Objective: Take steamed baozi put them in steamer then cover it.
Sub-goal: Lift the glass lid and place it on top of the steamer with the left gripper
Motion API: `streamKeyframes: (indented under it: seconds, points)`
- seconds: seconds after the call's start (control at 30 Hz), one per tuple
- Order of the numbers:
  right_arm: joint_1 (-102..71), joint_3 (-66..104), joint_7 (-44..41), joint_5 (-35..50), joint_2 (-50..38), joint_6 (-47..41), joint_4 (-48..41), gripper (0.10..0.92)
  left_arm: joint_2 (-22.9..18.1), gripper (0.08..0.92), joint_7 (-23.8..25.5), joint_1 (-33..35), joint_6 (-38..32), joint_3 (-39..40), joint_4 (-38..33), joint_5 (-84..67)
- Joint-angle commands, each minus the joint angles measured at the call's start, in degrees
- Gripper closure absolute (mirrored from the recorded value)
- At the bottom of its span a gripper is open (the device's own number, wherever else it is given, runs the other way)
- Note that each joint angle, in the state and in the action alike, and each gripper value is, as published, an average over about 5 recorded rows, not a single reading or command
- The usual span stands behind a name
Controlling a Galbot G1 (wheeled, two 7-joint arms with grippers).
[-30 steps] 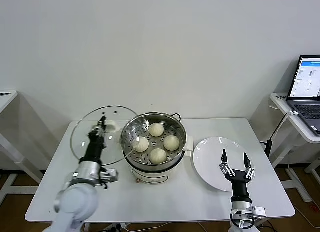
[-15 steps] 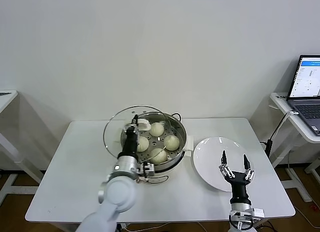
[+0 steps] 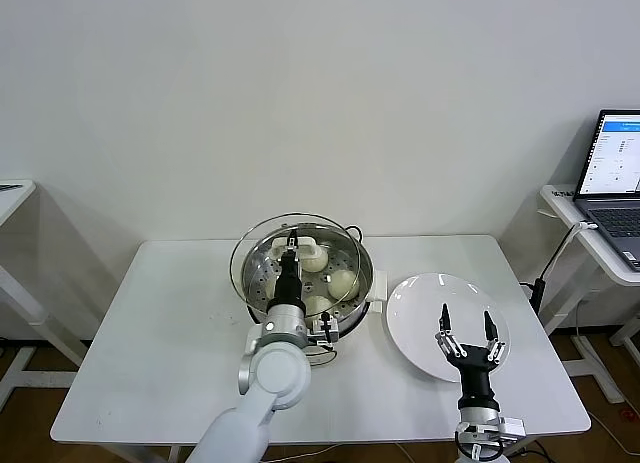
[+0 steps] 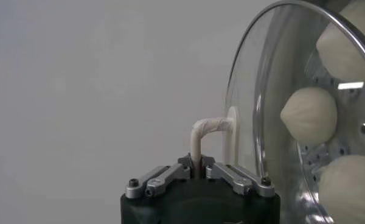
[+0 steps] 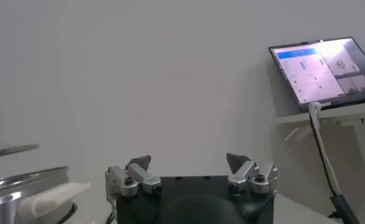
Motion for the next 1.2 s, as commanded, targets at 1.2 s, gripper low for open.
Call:
streamKeyframes:
  seconds: [1.2]
  points:
    - [0.69, -1.17, -0.04, -1.05, -0.13, 0.23, -1.37, 0.203, -4.76, 0.811, -1.54, 0.92, 0.38, 1.02, 4.86, 2.42]
